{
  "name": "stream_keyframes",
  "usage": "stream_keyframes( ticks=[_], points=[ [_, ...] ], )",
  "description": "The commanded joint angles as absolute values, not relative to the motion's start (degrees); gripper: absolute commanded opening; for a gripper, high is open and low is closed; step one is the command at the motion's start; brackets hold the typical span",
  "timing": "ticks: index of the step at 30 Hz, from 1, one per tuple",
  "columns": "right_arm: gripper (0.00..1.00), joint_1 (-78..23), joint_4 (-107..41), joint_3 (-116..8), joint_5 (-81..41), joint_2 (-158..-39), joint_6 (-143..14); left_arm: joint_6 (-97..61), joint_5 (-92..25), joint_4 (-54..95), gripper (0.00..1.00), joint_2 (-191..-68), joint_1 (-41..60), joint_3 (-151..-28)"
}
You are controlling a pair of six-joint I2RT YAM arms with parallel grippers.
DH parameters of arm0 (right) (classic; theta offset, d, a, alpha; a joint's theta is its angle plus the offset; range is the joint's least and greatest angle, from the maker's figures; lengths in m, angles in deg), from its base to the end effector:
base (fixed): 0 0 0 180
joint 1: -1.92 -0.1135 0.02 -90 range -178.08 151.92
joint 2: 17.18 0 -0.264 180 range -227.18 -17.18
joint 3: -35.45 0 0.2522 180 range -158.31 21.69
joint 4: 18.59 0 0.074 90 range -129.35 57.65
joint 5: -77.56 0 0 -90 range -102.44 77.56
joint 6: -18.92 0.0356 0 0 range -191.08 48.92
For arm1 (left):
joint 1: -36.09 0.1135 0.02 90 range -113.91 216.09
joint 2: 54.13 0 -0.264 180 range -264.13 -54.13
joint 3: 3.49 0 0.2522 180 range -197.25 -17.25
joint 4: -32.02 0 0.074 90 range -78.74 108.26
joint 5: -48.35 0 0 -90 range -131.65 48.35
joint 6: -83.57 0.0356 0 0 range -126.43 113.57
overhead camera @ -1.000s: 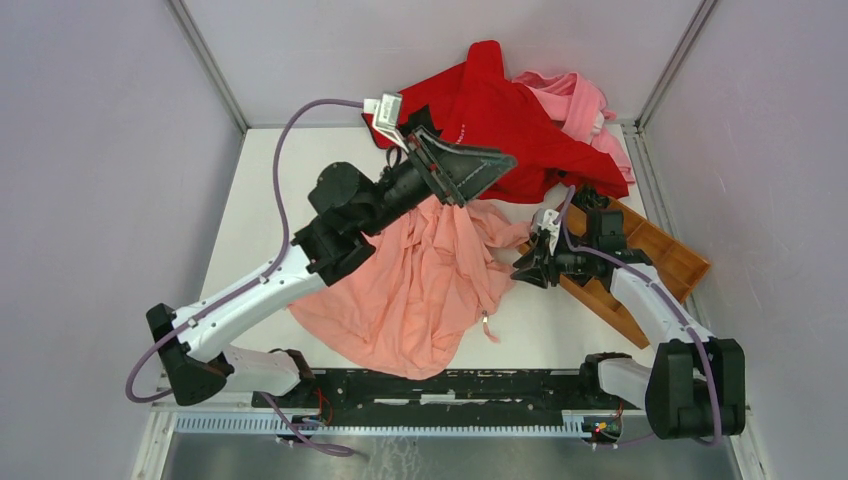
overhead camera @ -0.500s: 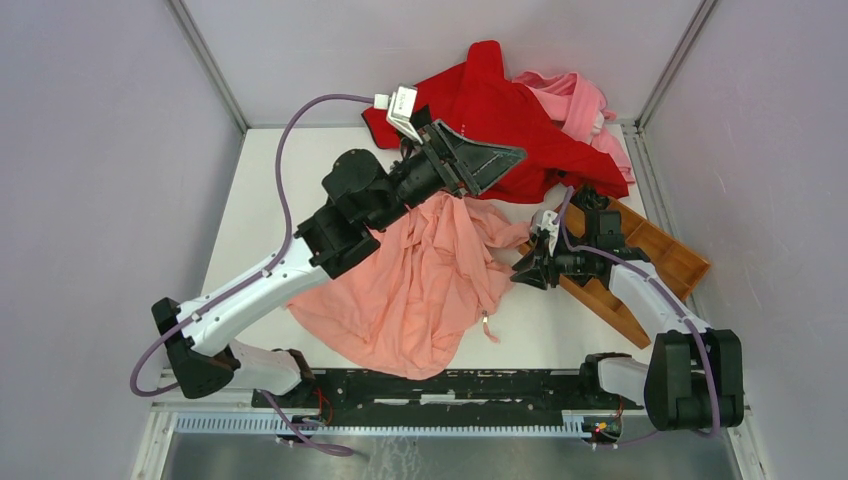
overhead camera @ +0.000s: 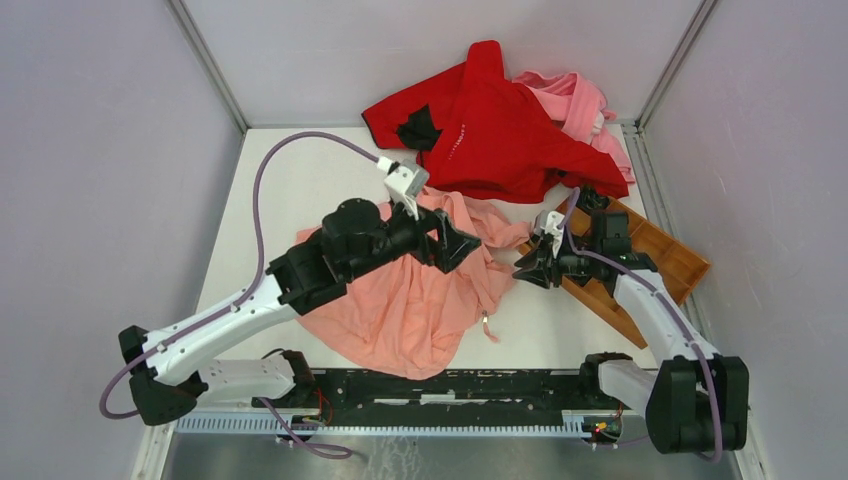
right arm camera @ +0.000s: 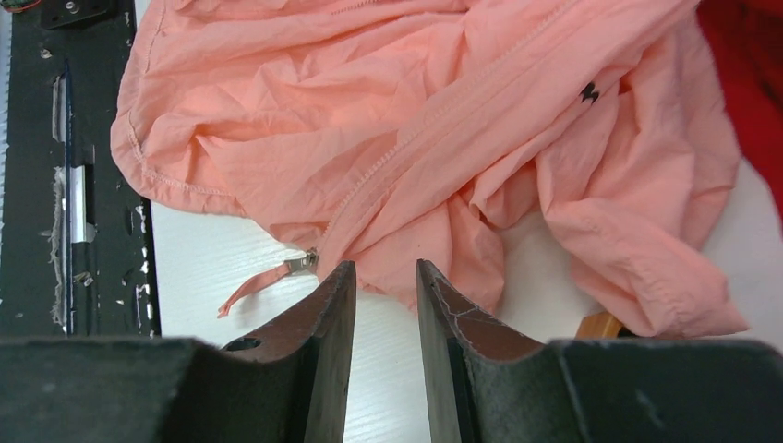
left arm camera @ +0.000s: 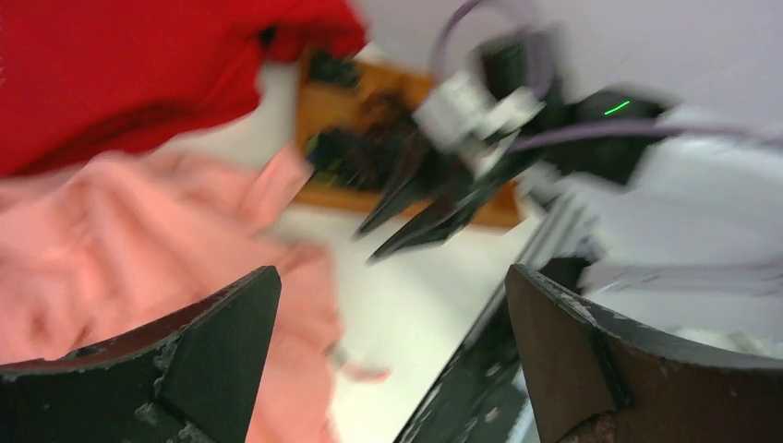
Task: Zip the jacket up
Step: Pick up the jacket from the center of the board.
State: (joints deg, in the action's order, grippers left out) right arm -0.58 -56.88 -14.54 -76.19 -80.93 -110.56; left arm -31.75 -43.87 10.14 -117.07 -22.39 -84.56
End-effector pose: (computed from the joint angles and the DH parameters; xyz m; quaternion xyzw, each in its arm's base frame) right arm 0.2018 0.0408 0.2195 -0.4480 0.6883 0.3860 0.4202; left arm 0.1313 -0.2115 0.4199 0.1955 0.7032 -0.4459 0.5182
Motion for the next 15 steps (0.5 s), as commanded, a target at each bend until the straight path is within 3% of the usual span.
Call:
stream_keyframes(
  ticks=[1,5,10,15],
  points=[
    [0.36,-0.38,-54.85,-15.31,-76.46,-75.20,-111.22,-23.65,-54.35,-11.88,0.96,-113.06,-21.93,-82.07],
    [0.37,-0.38,-52.97,-14.48,-76.88,-72.81,-110.29,-32.84,-59.80,-16.31,0.91,-109.71,-21.98,-75.65],
    [0.37,-0.32,-52.82,-14.17,-78.00,-72.81,-110.02,-38.38,-58.29,-15.06,0.89,-108.78,-22.00,-69.55],
    [0.37,-0.37,-52.78,-14.08,-79.05,-73.43,-109.76,-42.46,-51.29,3.44,0.92,-105.71,-22.00,-69.23]
  ],
)
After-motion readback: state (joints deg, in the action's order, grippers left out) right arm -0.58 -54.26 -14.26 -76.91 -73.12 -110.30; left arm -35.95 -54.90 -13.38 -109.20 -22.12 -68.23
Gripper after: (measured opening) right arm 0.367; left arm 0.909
